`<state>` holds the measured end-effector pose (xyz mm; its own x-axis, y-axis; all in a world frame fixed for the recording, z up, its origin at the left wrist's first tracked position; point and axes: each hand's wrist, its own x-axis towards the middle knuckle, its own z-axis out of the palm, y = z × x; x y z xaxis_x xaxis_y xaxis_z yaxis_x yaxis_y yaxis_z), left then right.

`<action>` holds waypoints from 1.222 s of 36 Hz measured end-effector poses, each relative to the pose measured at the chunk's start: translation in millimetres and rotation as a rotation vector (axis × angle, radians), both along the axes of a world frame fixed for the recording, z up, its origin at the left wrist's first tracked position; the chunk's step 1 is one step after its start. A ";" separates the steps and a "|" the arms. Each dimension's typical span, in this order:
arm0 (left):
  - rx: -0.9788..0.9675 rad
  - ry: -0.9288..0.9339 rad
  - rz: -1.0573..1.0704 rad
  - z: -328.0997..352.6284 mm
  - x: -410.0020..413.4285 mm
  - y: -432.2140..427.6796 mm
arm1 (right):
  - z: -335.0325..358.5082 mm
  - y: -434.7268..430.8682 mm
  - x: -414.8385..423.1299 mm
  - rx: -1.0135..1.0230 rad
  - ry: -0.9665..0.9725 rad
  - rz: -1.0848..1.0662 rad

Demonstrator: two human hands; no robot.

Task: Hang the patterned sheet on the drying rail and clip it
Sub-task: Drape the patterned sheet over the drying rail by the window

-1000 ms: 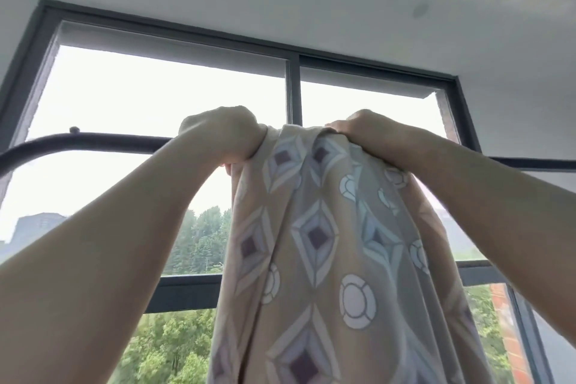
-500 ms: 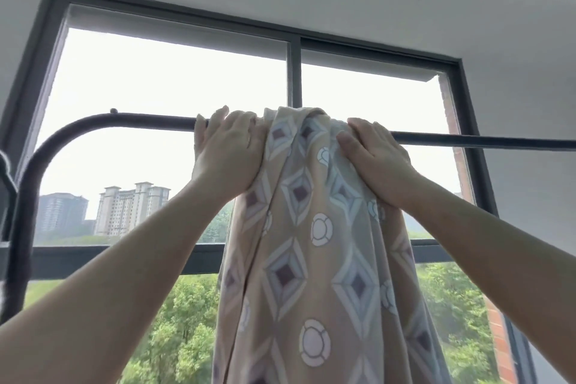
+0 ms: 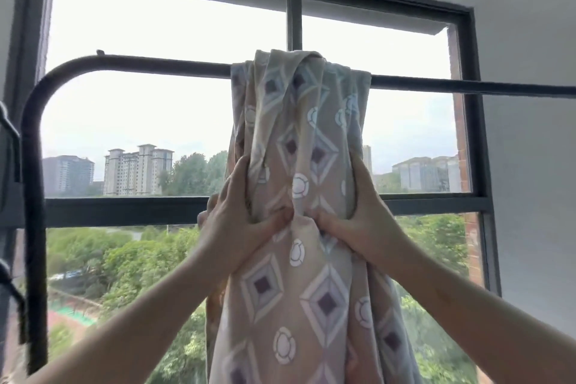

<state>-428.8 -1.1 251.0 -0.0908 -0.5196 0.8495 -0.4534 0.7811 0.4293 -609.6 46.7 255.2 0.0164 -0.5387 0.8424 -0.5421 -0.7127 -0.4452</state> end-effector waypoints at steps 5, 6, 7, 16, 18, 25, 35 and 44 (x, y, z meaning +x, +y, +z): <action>0.006 -0.082 0.216 -12.5 3.0 19.5 | -26.9 11.5 -1.9 -0.006 -0.003 -0.098; 0.045 -0.084 0.198 -12.2 3.5 21.6 | -30.6 14.7 -0.4 -0.020 -0.024 -0.117; 0.091 -0.074 0.164 -11.7 4.2 22.9 | -34.7 17.8 1.1 -0.033 -0.054 -0.135; 0.389 0.052 -0.191 -48.9 1.6 29.5 | -64.1 41.8 9.8 0.232 -0.174 -0.261; 0.334 0.059 -0.103 -46.5 1.8 30.2 | -59.8 42.6 9.6 0.242 -0.144 -0.258; 0.162 0.023 -0.071 -15.4 10.6 43.6 | -27.4 47.0 13.9 0.188 -0.297 0.042; -0.328 -0.037 0.052 88.9 21.4 53.1 | 77.4 48.1 19.6 -0.199 -0.104 0.029; -0.175 0.076 -0.121 173.8 20.0 26.0 | 168.4 17.0 21.1 -0.244 -0.056 0.076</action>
<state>-408.8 24.9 424.8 -0.0754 -0.3529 0.9326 -0.3233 0.8934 0.3119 -588.5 63.8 423.7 -0.0011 -0.3188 0.9478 -0.4622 -0.8404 -0.2832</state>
